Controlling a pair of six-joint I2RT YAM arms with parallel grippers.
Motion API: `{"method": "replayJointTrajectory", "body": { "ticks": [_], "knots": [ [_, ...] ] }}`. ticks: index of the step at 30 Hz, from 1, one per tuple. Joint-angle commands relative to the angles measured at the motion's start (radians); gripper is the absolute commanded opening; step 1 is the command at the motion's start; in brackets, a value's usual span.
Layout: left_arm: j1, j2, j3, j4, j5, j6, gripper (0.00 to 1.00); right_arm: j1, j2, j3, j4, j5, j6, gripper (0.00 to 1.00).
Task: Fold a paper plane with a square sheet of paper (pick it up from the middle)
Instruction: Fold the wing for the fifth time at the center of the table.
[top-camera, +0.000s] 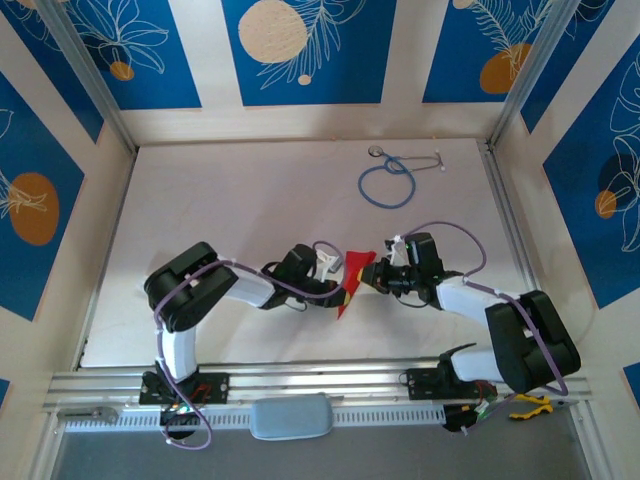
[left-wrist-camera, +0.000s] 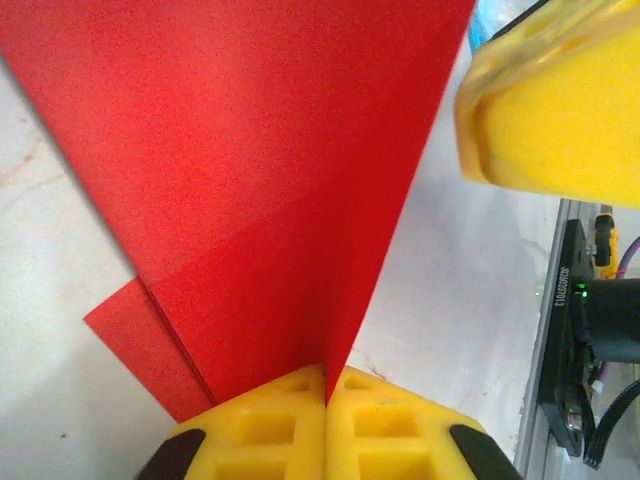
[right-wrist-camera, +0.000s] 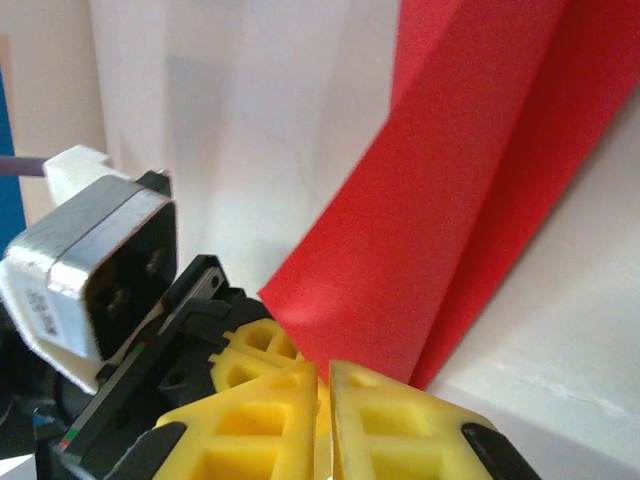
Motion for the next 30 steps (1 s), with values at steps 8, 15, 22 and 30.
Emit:
{"method": "replayJointTrajectory", "body": {
  "ticks": [8, 15, 22, 30],
  "knots": [
    [0.042, 0.061, -0.003, -0.091, 0.069, -0.034, 0.00, 0.019, 0.092, 0.078, 0.054, -0.108, -0.057, 0.11],
    [0.048, 0.081, 0.016, -0.119, 0.096, -0.054, 0.00, 0.025, 0.151, 0.084, 0.066, -0.073, -0.045, 0.10],
    [0.059, 0.090, 0.008, -0.128, 0.109, -0.074, 0.00, -0.002, 0.204, 0.085, 0.098, -0.052, -0.040, 0.09],
    [0.067, 0.106, 0.030, -0.162, 0.121, -0.083, 0.00, -0.022, 0.250, 0.096, 0.105, -0.064, -0.052, 0.10]
  ]
}}
